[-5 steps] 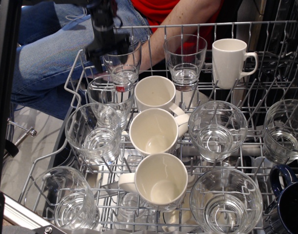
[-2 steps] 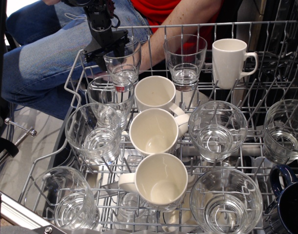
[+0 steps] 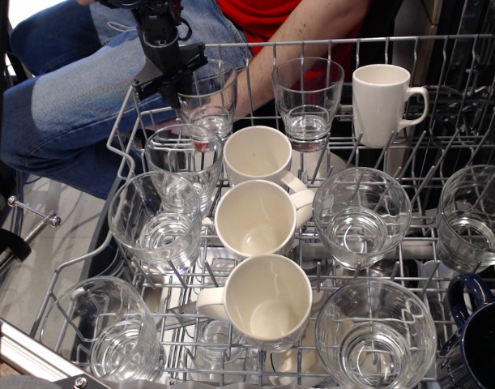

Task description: Pick up glass cup

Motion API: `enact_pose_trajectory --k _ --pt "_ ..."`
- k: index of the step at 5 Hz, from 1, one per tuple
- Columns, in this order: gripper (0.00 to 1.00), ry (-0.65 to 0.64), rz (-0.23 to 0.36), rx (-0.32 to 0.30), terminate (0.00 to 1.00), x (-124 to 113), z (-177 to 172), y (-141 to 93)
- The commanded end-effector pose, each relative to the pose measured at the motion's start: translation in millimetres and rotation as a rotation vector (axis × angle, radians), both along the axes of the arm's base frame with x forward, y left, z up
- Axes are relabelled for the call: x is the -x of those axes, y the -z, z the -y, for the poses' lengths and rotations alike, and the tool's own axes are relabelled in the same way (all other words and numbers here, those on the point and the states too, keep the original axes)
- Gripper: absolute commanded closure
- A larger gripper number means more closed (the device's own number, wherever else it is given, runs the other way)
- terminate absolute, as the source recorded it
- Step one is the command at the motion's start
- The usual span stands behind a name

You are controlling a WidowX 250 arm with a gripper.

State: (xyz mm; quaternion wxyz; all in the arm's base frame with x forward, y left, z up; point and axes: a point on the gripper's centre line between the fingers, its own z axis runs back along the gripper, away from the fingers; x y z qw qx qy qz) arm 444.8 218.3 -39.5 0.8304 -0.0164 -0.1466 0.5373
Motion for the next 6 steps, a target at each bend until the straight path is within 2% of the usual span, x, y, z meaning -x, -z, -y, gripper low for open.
enact_pose_trajectory --k 1,3,4,5,6 --pt "1.0 -0.008 0.02 -0.013 0.0 -18 -3 -43" --pt "1.0 -0.056 -0.041 0.055 0.0 -26 -4 -97" --pt "1.0 -0.055 -0.025 -0.014 0.0 -31 -6 -124" --pt "1.0 0.009 0.021 -0.079 0.0 -19 -1 -137" --pt "1.0 0.065 0.075 -0.131 0.0 -3 4 -141"
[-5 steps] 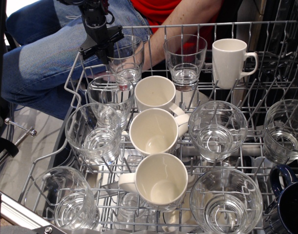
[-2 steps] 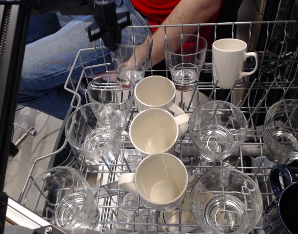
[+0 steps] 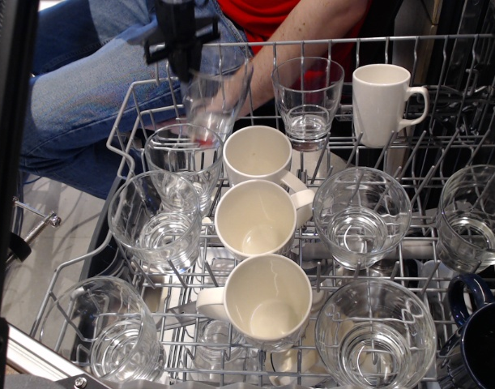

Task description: Pick up glass cup

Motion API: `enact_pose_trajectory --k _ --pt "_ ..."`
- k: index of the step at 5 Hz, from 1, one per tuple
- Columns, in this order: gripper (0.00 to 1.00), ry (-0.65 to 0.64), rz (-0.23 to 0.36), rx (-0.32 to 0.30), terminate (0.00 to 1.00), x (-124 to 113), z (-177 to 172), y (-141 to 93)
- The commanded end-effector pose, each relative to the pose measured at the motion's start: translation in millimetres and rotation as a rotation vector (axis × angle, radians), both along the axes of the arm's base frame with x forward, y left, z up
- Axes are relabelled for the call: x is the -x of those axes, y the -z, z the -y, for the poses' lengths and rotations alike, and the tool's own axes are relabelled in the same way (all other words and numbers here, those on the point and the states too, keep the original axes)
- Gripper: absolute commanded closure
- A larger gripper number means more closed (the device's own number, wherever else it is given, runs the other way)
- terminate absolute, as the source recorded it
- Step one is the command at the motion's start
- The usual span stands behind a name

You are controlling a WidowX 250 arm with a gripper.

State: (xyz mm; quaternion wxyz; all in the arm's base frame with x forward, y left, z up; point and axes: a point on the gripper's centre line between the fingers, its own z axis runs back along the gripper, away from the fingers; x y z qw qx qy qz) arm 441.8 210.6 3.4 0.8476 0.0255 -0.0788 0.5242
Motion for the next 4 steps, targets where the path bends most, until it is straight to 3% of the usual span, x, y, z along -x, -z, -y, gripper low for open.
enact_pose_trajectory --k 1,3,4 --pt "1.0 0.117 0.297 -0.115 0.0 6 -6 -111" --pt "1.0 0.12 0.327 -0.107 0.0 -6 -5 -120" --pt "1.0 0.12 0.327 -0.113 0.0 -15 -6 -135"
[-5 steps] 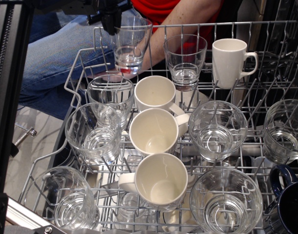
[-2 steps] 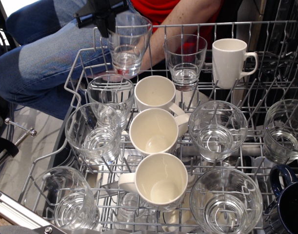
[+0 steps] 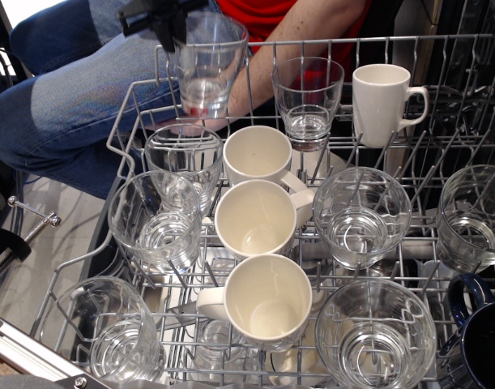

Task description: Pick up glass cup

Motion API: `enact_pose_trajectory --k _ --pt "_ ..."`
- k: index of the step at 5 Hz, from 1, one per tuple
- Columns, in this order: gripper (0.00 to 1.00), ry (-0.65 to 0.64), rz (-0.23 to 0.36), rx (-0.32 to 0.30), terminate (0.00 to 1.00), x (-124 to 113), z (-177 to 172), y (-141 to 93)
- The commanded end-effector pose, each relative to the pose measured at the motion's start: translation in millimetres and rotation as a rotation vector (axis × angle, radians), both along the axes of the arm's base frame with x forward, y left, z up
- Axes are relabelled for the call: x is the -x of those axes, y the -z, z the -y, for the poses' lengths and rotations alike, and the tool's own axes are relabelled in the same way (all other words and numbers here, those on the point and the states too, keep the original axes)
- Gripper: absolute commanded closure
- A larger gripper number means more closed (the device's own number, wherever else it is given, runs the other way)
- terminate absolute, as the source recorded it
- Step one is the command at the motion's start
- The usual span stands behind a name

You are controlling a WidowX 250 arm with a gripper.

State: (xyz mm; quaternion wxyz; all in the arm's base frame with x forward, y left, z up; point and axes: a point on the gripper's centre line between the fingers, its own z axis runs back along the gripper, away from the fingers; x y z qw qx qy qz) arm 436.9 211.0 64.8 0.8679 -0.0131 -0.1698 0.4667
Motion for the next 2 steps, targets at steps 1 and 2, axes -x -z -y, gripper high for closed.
enact_pose_trajectory --k 1,2 --pt "1.0 -0.008 0.128 -0.078 0.0 -24.7 -4.7 -79.7" --pt "1.0 0.009 0.117 -0.072 1.0 -23.0 -3.6 -76.8"
